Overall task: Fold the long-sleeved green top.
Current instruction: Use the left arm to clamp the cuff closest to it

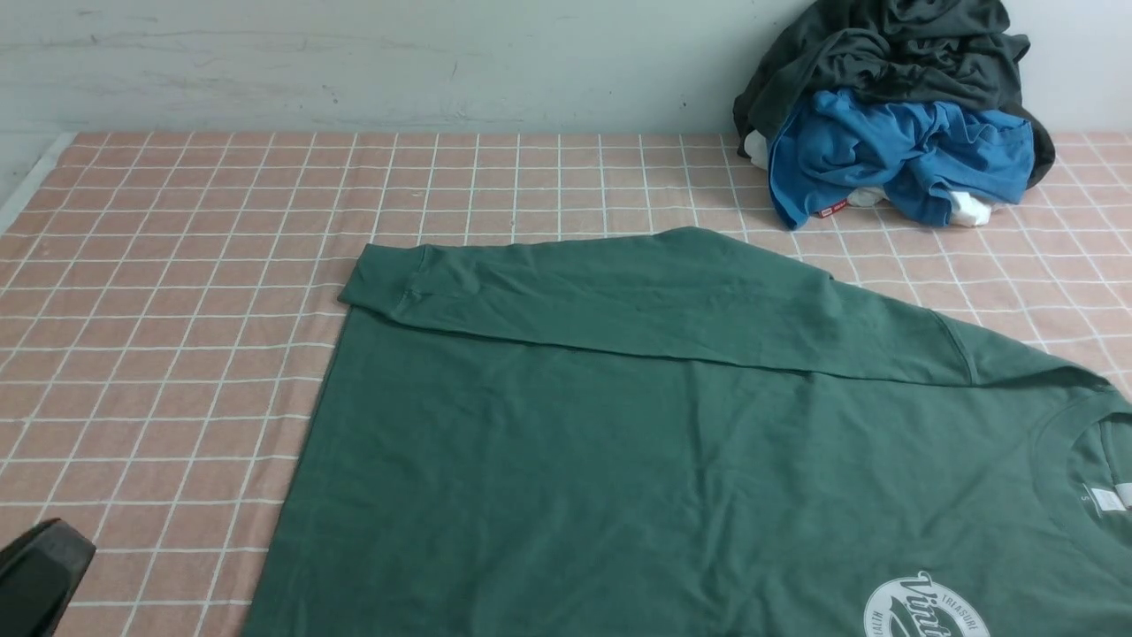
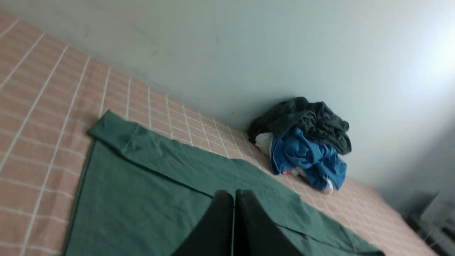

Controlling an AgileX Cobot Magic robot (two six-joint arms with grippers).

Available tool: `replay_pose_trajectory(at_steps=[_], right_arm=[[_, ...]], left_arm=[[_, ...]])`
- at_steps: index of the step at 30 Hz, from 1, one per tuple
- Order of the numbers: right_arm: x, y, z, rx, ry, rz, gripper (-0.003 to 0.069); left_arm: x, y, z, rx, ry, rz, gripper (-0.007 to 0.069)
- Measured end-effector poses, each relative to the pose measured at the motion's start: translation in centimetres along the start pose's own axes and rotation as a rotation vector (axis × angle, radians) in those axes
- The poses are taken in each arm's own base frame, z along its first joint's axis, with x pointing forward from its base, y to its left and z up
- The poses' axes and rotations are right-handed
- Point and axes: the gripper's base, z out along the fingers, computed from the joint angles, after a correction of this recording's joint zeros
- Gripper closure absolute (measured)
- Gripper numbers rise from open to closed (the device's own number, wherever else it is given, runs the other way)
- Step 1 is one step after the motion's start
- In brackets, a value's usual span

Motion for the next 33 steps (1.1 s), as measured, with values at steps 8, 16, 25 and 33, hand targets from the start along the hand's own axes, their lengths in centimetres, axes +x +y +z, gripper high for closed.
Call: replay_pose_trajectory(at_steps=[8, 16, 25, 33], right_arm=[[-6.5, 5.4, 2.1, 0.096, 0.258, -0.444, 0.0673], [-6.8, 9.1, 6.6, -0.011, 0.819, -0.684, 0.0673], [-3.6, 10.3, 5.8, -0.175, 1.183, -0.839, 0.0673], [-3.8, 10.3, 5.5, -0.181, 1.171, -0.841, 0.0673]], left_arm=[[-5.2, -2.5, 5.1, -0.085, 0.534, 0.355, 0.0627], [-6.7, -2.2, 11.3, -0.098, 1.121, 0.561, 0.0627], [1.8, -1.7, 16.0, 0.006, 1.543, 0.682, 0.0439], [7.4, -1.7, 19.0, 0.068, 1.602, 0.881, 0.0228]])
